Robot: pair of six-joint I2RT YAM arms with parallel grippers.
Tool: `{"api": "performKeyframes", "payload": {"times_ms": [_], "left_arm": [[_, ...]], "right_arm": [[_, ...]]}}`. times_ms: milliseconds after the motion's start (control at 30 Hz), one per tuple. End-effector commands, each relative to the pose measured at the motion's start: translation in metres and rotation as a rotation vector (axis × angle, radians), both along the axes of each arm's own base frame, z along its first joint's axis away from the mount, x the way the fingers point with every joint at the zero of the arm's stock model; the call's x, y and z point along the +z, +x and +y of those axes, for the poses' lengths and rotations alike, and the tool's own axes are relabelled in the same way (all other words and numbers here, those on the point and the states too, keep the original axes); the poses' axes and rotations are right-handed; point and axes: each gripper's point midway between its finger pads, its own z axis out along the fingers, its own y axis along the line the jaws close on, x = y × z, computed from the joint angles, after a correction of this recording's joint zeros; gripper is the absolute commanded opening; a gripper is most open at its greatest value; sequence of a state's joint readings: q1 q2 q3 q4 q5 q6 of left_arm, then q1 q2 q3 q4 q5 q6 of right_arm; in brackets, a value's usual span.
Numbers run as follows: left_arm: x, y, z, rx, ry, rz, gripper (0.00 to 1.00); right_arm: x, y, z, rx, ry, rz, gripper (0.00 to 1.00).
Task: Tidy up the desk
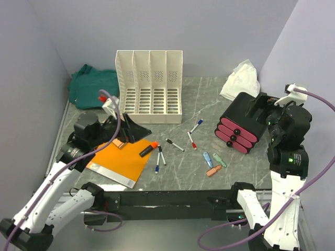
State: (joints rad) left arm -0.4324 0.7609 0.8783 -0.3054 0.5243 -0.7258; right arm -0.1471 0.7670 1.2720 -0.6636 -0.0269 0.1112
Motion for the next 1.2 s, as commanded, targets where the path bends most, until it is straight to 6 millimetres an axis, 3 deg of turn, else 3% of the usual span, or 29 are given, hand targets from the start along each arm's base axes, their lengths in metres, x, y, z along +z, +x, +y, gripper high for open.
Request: {"api": "performKeyframes", "payload": {"times_ms": [0,133,233,400,600,767,967,1133,1167], "left_arm": [[0.015,-0.001,-0.024,-0.022,-0.021,-0.039,0.99],[0.012,-0.001,-0.047,-0.048,-0.004,-0.030,0.99],[0.009,-0.004,-0.067,-0.089,0.011,-0.026,0.99],[0.003,-0.006,-0.097,-0.115,0.036,-0.021,0.99],[0.003,-0.015,-0.137,-0.176,0.014,-0.018,0.99],[0.001,-0.019,-0.175,-0.229,-0.018,-0.005,1.00],[-0.008,-0.004,-0.220,-0.237,-0.024,0.020,1.00],[-0.027,0.012,-0.265,-0.234,-0.012,0.090,0.99],[-0.046,0.014,-0.277,-0.234,0.022,0.121,0.98]], "right_arm": [[0.021,-0.003,0.004,0.025,-0.003,-0.050,1.00],[0.019,-0.009,0.017,0.129,-0.092,-0.058,1.00],[0.007,-0.017,0.039,0.328,-0.241,-0.019,1.00],[0.000,-0.025,0.057,0.453,-0.266,0.004,1.00],[-0.013,-0.012,0.043,0.382,-0.190,0.110,1.00],[-0.023,-0.003,0.053,0.462,-0.080,0.170,1.00],[-0.029,0.007,0.047,0.476,0.096,0.183,1.00],[-0.031,0.014,0.028,0.377,0.152,0.171,1.00],[-0.033,0.016,0.023,0.346,0.171,0.167,1.00]]}}
